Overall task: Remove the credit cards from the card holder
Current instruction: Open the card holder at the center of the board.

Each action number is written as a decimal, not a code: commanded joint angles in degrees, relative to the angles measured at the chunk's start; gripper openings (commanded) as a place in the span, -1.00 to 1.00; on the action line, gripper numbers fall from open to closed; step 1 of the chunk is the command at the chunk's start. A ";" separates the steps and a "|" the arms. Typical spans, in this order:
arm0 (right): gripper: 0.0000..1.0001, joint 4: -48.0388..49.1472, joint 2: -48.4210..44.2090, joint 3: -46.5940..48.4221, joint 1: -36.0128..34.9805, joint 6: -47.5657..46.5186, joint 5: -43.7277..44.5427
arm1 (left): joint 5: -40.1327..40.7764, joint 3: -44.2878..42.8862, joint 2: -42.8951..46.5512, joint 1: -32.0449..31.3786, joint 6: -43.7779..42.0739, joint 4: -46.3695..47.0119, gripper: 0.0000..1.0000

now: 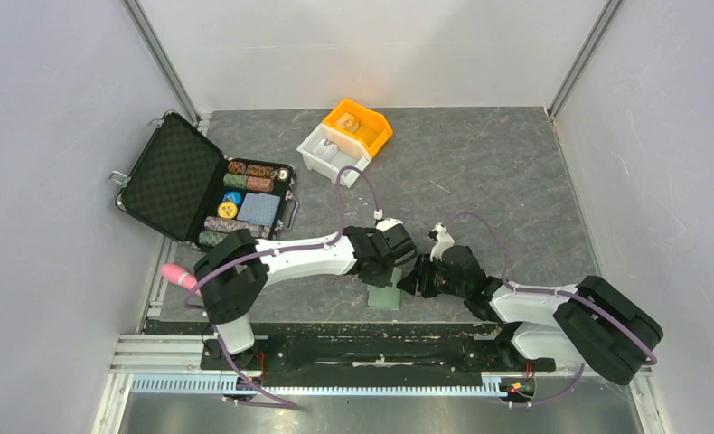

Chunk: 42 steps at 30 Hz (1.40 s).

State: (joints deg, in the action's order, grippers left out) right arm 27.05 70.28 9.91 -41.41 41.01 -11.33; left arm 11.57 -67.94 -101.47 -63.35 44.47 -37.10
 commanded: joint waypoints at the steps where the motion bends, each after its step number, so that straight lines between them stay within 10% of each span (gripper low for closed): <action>1: -0.48 0.28 1.63 -1.17 -0.01 0.78 -0.24 | -2.11 1.94 4.39 -0.17 0.82 4.22 -0.96; 7: -0.98 -5.03 0.76 0.97 0.60 -2.98 3.43 | -2.38 3.21 5.50 0.16 1.85 4.32 -0.96; 21: -1.00 -9.42 1.10 3.44 3.61 -7.79 1.84 | -5.07 7.59 11.16 1.56 2.99 7.82 -0.95; 26: -0.49 -13.45 -4.94 5.68 3.70 -6.67 1.80 | -5.10 8.34 11.33 2.04 3.37 8.48 -0.96; 42: 0.07 -3.59 -9.21 2.14 3.79 2.93 -7.41 | -6.55 10.46 14.45 2.19 3.52 13.09 -0.96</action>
State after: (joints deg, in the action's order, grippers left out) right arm 16.60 59.86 12.99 -37.50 40.60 -13.76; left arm 6.39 -57.32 -90.02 -61.34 45.87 -29.39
